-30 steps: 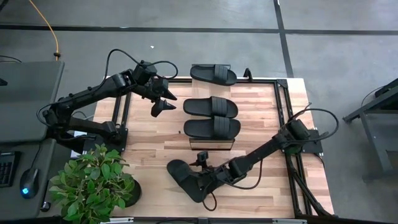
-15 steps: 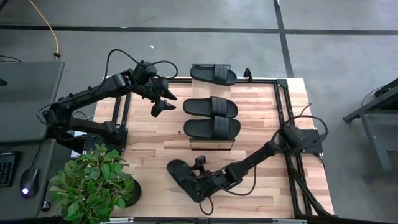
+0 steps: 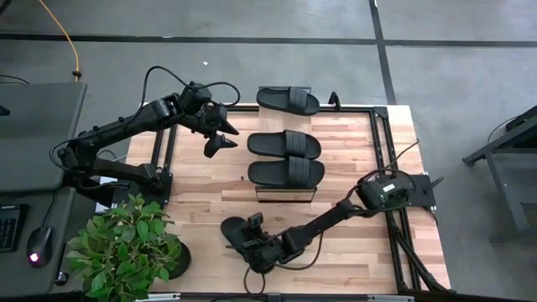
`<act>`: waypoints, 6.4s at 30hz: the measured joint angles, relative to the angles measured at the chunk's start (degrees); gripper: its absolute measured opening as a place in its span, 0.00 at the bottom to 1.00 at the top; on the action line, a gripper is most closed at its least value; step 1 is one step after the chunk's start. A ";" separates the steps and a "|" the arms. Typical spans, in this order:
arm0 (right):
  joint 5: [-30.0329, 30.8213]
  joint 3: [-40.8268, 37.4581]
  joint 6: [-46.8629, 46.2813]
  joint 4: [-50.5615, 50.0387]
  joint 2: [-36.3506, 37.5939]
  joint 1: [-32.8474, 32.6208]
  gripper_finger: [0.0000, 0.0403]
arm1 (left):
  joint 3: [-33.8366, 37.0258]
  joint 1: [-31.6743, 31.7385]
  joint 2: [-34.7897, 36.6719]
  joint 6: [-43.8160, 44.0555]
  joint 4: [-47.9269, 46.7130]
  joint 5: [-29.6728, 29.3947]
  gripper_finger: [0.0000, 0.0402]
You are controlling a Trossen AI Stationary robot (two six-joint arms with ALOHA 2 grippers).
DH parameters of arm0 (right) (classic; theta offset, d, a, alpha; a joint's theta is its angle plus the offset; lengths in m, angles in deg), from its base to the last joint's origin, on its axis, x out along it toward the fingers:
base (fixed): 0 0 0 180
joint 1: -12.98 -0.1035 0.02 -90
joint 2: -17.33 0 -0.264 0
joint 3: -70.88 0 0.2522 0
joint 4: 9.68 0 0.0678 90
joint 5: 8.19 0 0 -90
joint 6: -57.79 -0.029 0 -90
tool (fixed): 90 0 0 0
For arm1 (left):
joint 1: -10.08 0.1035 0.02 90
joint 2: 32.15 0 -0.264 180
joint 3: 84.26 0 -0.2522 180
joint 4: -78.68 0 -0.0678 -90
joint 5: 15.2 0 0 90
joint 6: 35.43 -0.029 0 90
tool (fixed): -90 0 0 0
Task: Pick and place slides into the shelf
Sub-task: Put the black slipper on the shelf
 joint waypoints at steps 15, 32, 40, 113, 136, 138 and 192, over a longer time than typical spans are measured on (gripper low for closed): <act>2.41 4.70 -1.18 -6.86 0.13 -0.01 0.01 | 0.00 -0.02 -0.02 0.11 -0.09 -0.69 0.60; 12.20 4.63 -0.08 -14.15 15.19 0.33 0.00 | 0.00 -0.02 -0.02 0.04 -0.11 -1.18 0.60; 12.19 4.66 0.14 -18.25 22.98 0.67 0.00 | 0.00 -0.02 -0.02 -2.14 -0.11 -0.76 0.60; -14.40 31.61 -34.59 -63.44 22.71 44.04 0.00 | -16.11 -33.92 -8.79 -41.12 14.29 -59.37 0.60; -13.90 31.61 -34.37 -63.35 22.75 41.67 0.00 | -29.33 -35.02 -18.96 -35.99 2.81 -55.25 0.60; -13.84 31.56 -34.33 -63.42 22.75 41.67 0.00 | -29.33 -34.93 -19.91 -36.04 2.87 -55.27 0.60; -14.54 31.56 -34.54 -64.24 22.77 40.25 0.00 | -29.24 -33.31 -21.14 -29.33 -4.81 -66.88 0.60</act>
